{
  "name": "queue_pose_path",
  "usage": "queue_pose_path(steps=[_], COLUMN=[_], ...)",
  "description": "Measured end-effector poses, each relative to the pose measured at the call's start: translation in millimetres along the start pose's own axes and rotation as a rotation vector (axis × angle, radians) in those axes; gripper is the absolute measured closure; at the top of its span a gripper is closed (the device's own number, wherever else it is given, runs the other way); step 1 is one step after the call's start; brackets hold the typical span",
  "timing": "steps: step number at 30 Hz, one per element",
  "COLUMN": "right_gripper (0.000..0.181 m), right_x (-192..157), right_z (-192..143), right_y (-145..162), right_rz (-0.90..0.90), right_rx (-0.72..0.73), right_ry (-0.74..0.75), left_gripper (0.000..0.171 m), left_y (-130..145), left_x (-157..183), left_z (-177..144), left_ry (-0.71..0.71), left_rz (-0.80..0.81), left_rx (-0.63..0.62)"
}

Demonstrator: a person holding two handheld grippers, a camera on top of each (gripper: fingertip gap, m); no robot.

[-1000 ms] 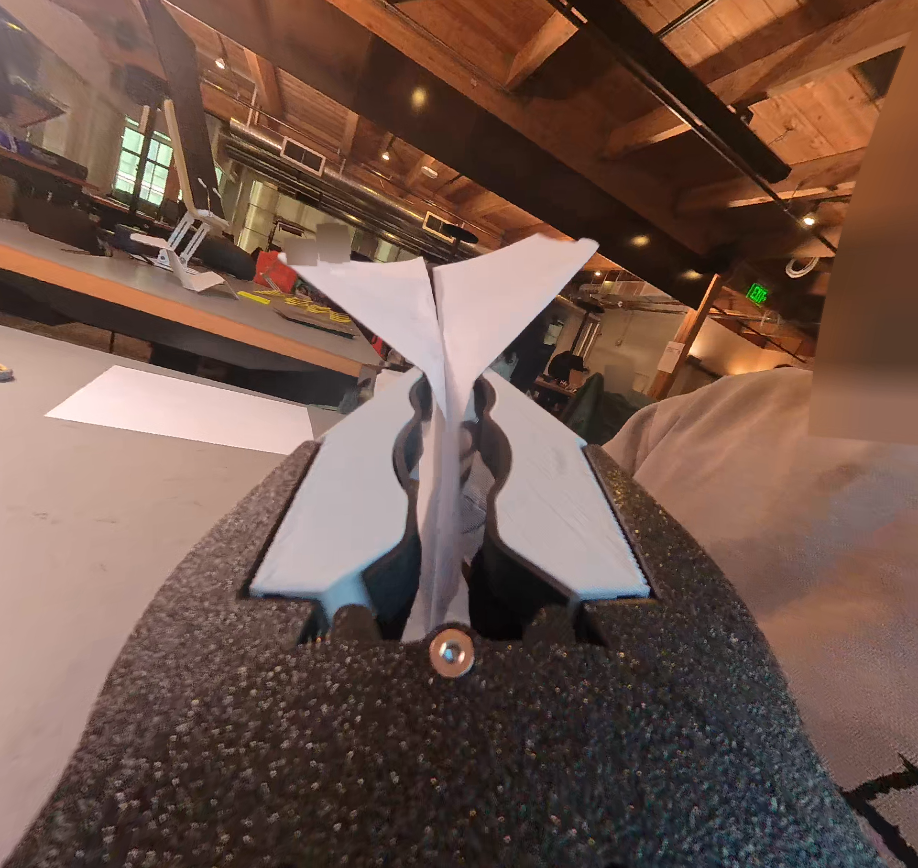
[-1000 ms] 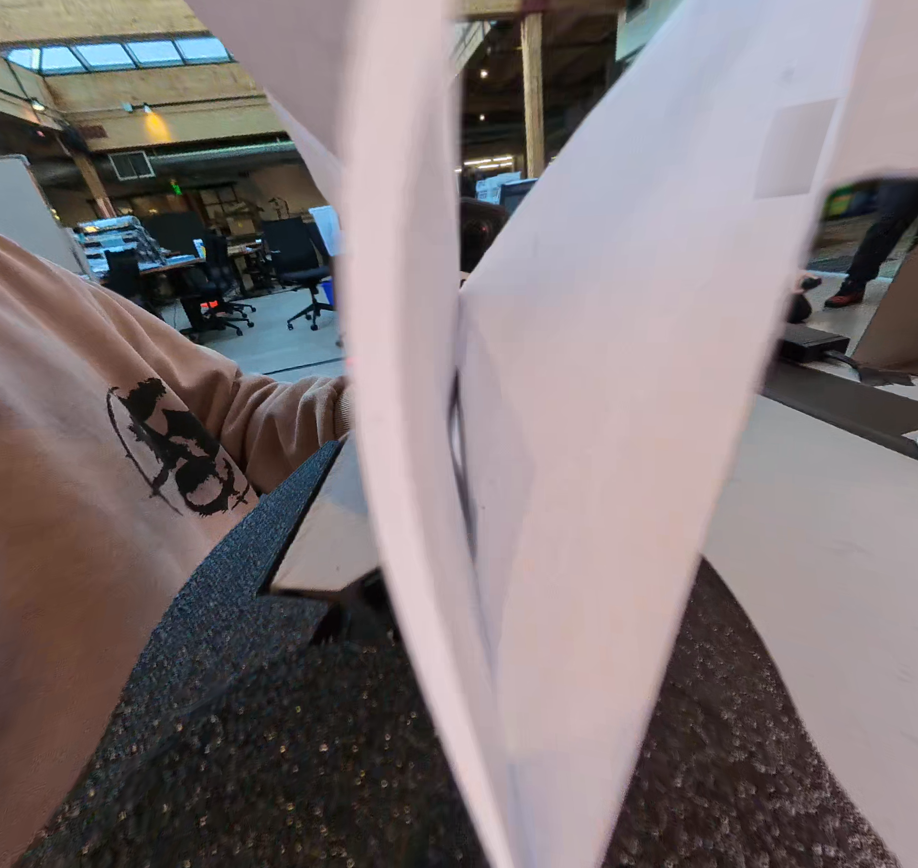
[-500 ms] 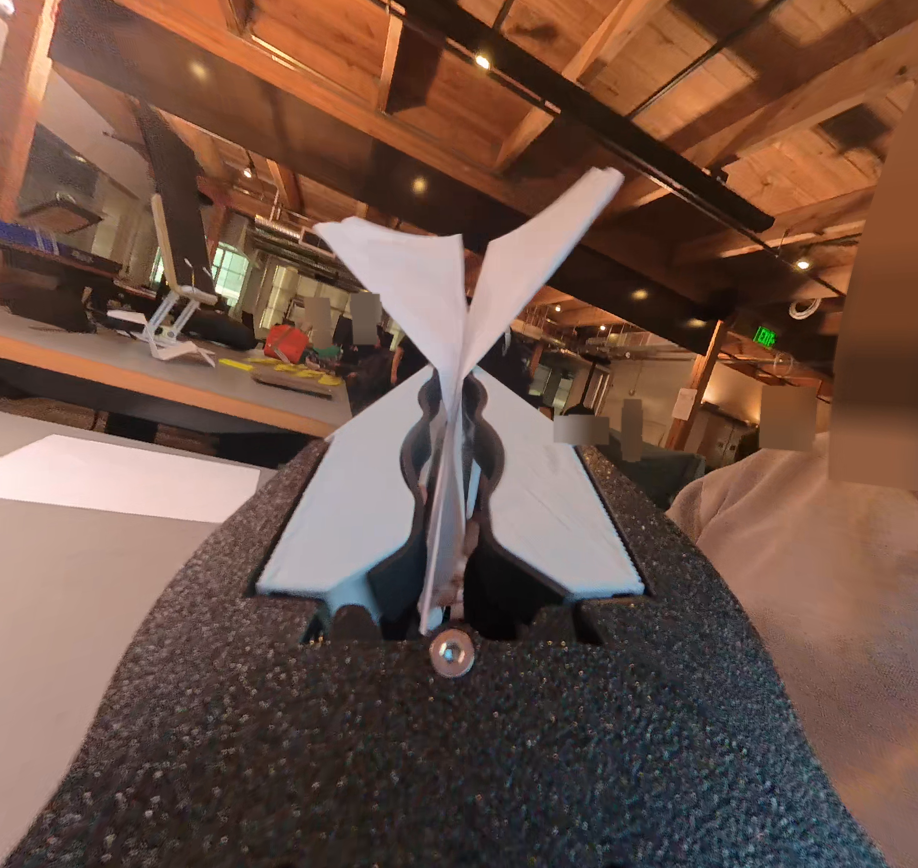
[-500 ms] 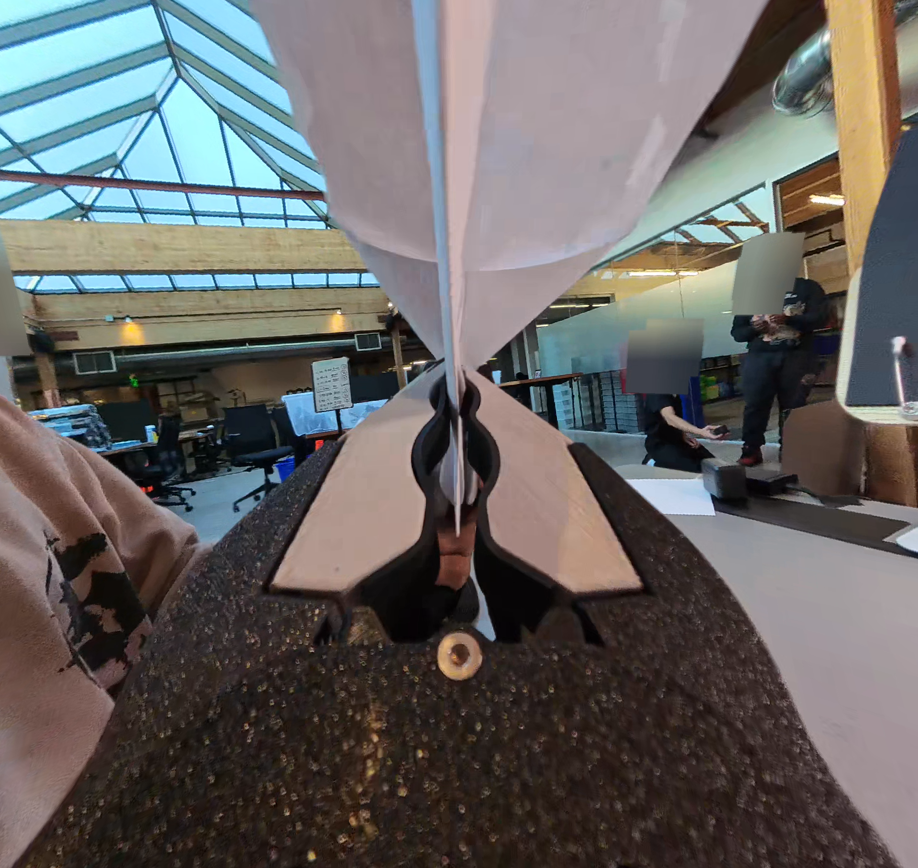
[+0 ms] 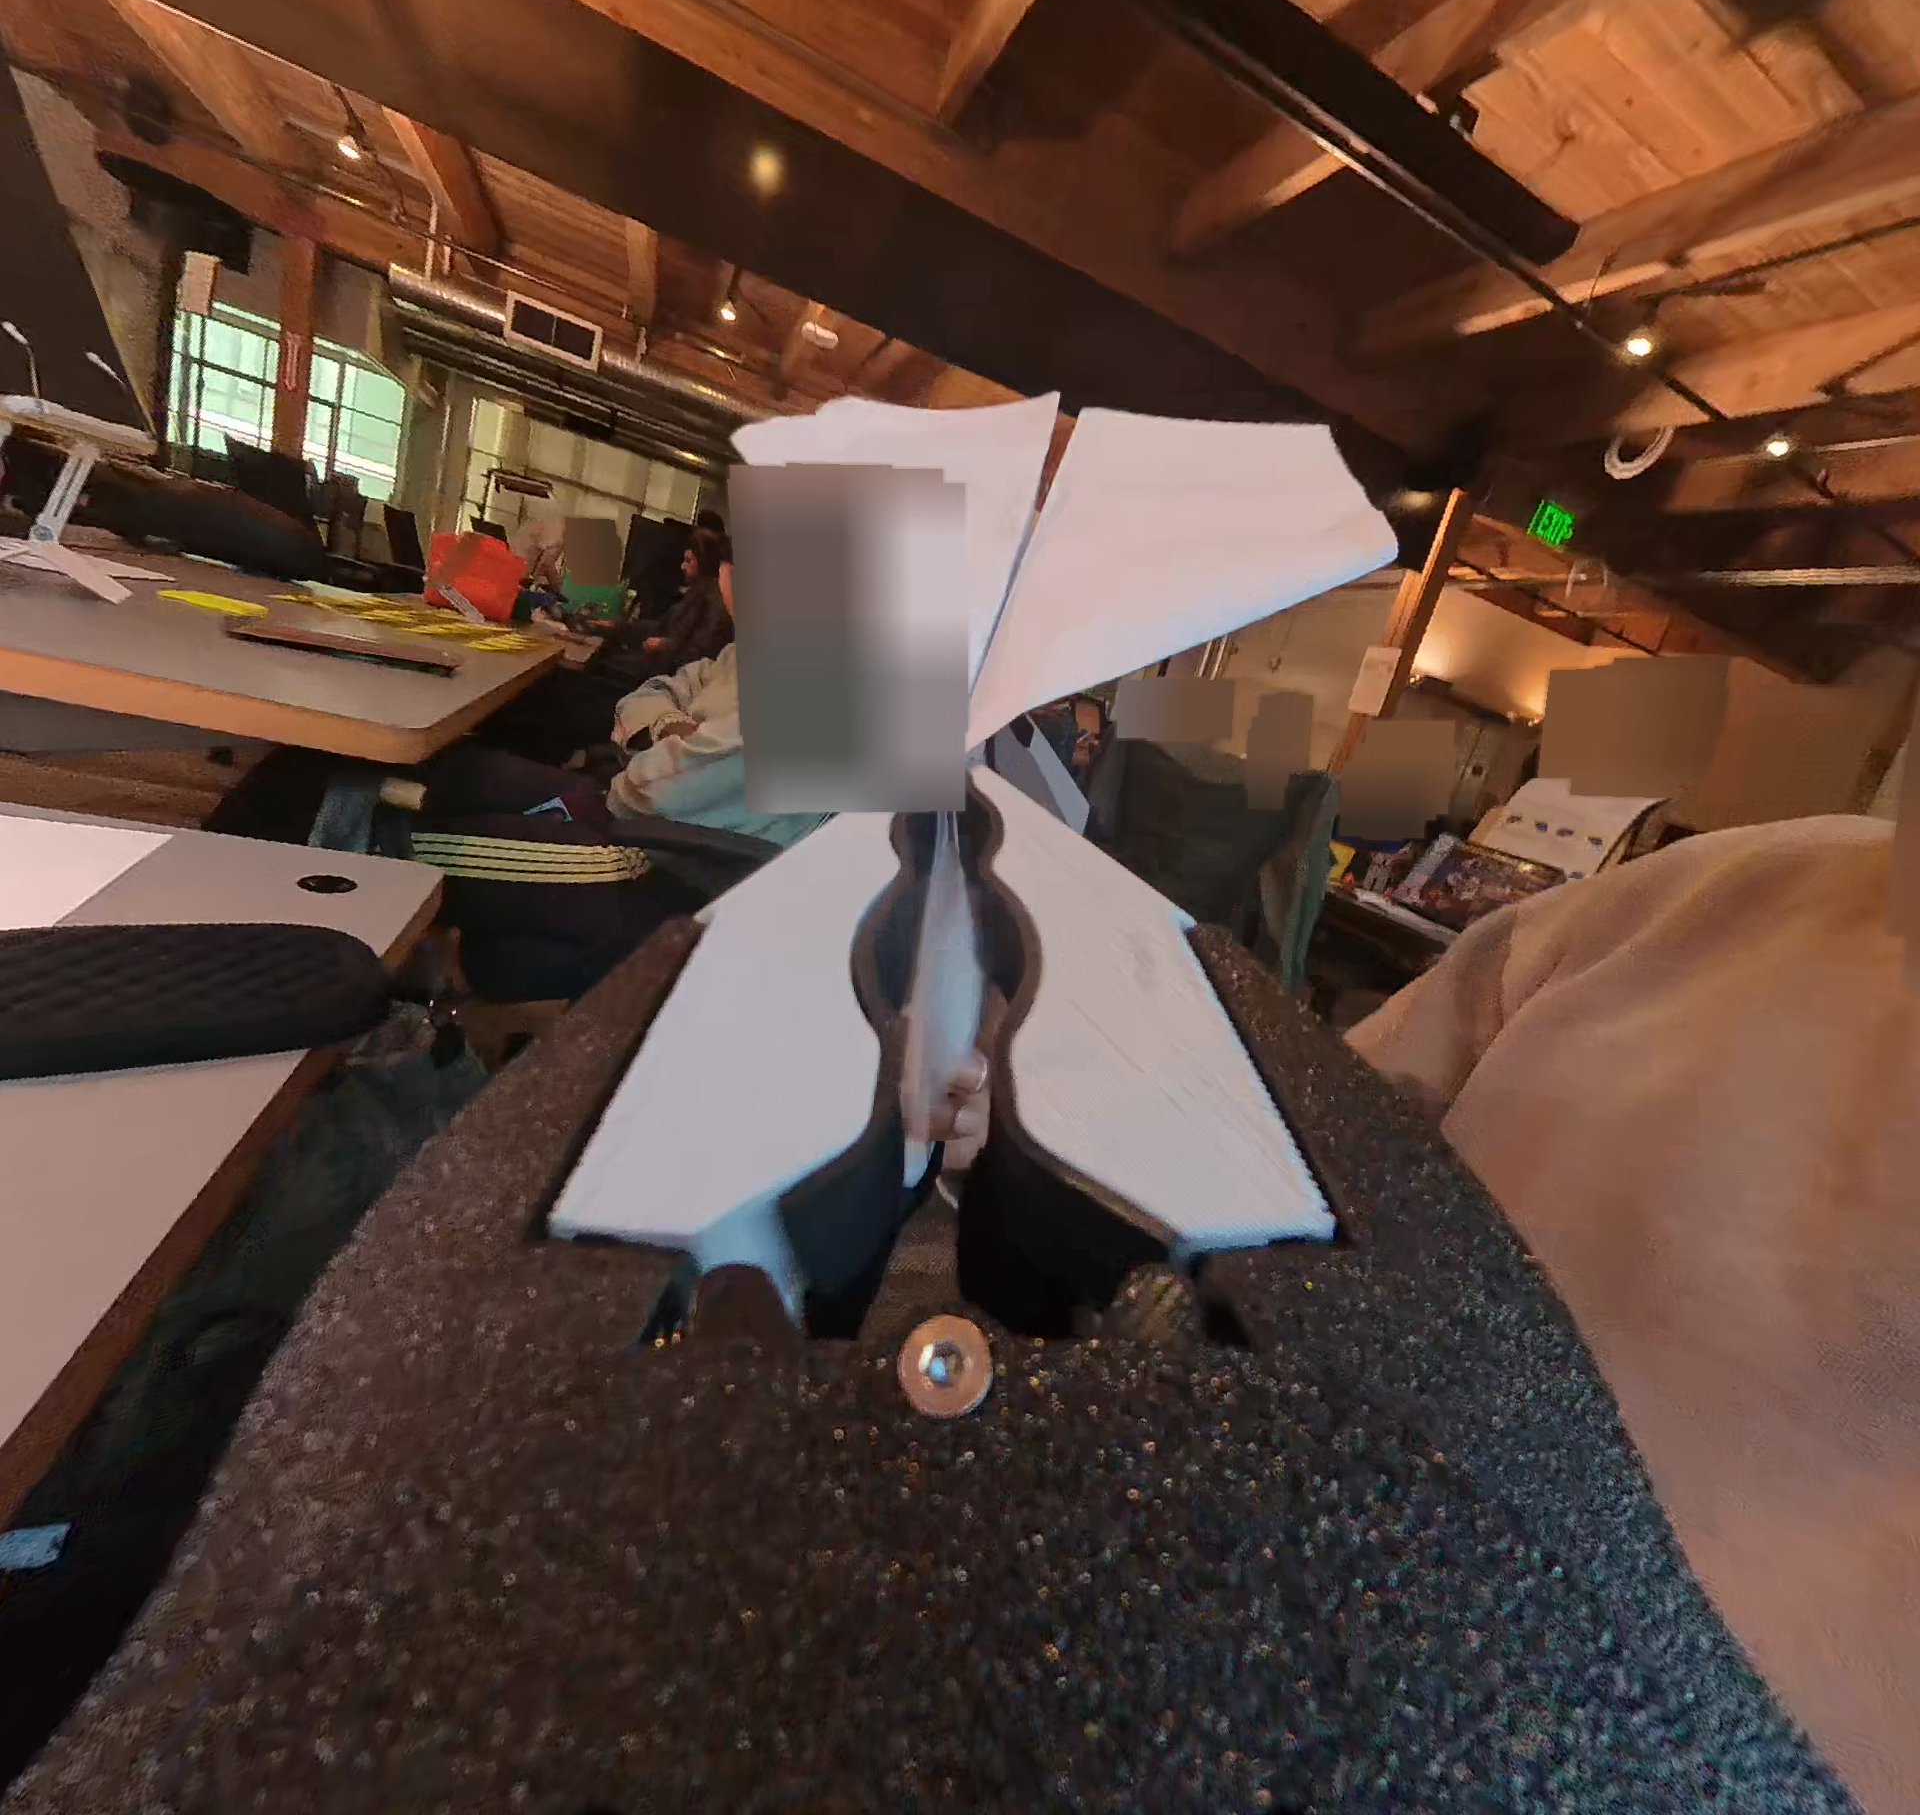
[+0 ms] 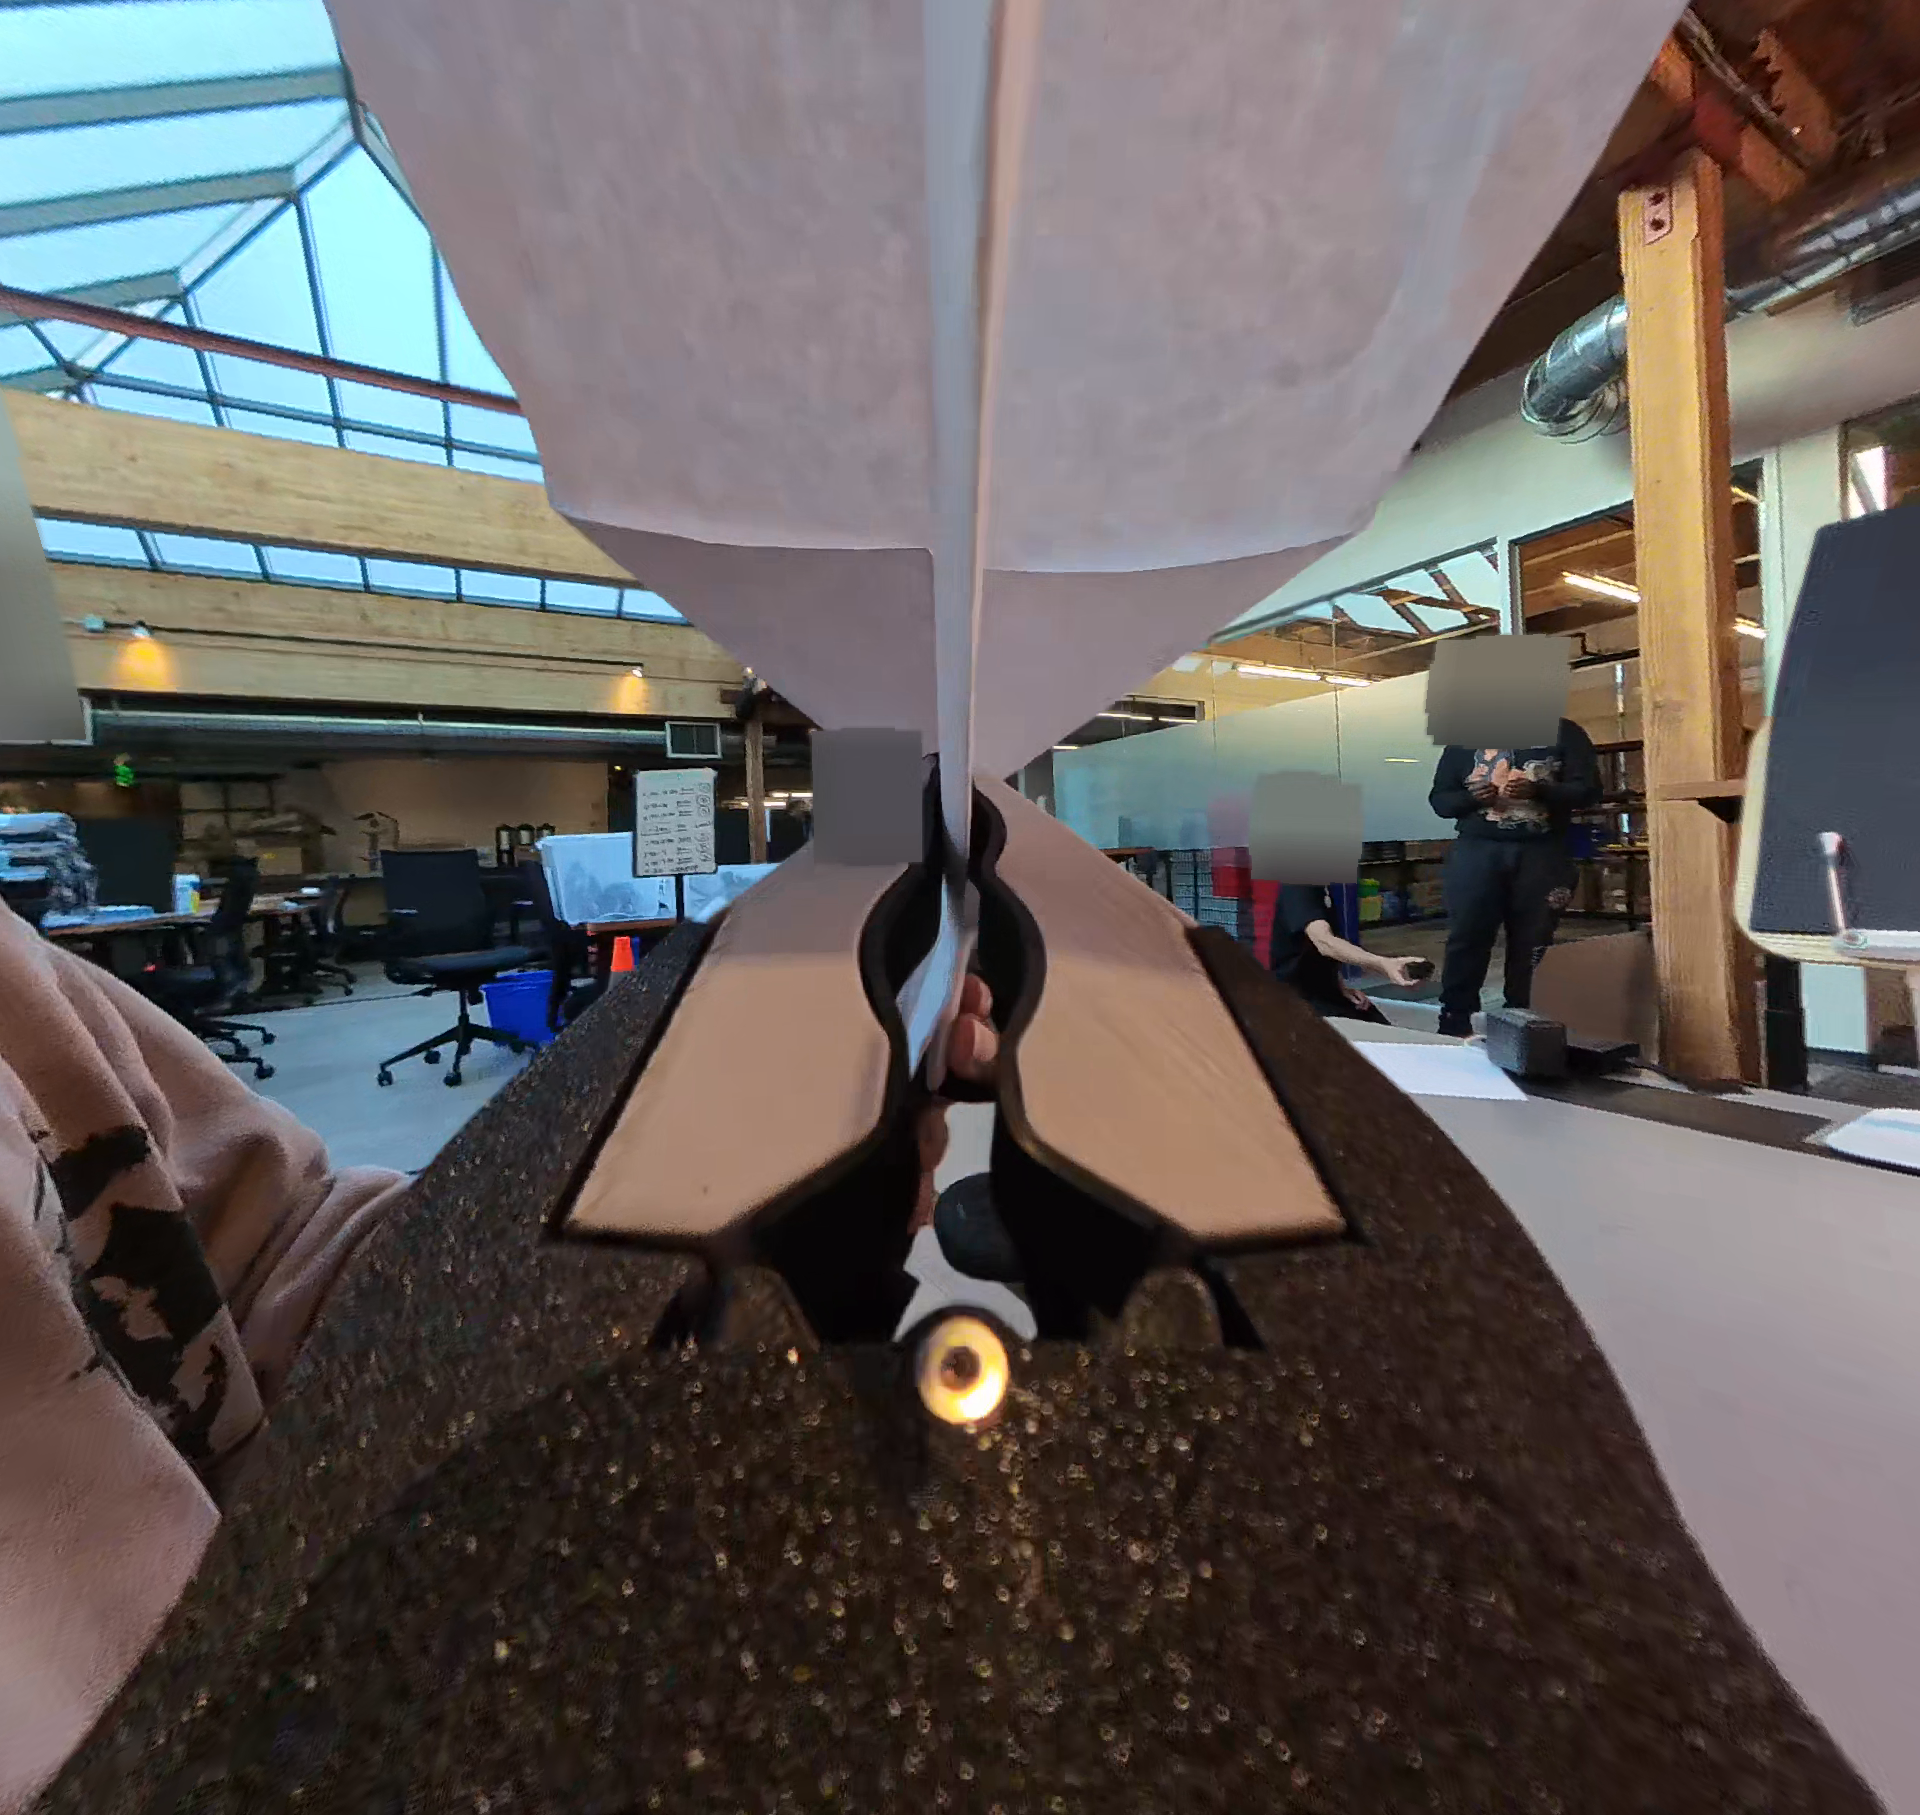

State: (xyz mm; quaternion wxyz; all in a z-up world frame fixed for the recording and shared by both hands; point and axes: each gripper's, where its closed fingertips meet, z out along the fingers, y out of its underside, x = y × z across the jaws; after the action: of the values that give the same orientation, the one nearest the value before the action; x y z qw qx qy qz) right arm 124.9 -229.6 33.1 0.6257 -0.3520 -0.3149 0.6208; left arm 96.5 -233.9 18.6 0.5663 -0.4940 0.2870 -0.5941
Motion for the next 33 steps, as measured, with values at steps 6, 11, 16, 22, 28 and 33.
queue_pose_path(steps=[6,11,16,22,28,33], right_gripper=[0.181,0.181,0.178,0.181,0.181,0.181], right_x=[-38,-32,4,92,207,274], right_z=[-14,-18,-17,-10,33,111], right_y=[-16,-20,-8,19,71,68], right_rz=[-0.058,-0.098,-0.091,-0.079,0.029,0.135], right_rx=[-0.029,-0.052,-0.097,-0.158,-0.125,-0.052], right_ry=[0.0,0.055,0.082,0.121,0.072,0.07], left_gripper=[0.171,0.171,0.171,0.171,0.171,0.165], left_y=[7,3,-1,-1,0,-61], left_x=[39,32,2,-88,-215,-292], left_z=[1,4,15,12,-29,-56], left_ry=[0.047,0.038,0.113,0.04,-0.033,-0.048], left_rz=[0.077,0.102,0.034,-0.044,-0.111,-0.134], left_rx=[-0.059,-0.083,-0.048,-0.162,-0.424,-0.365])
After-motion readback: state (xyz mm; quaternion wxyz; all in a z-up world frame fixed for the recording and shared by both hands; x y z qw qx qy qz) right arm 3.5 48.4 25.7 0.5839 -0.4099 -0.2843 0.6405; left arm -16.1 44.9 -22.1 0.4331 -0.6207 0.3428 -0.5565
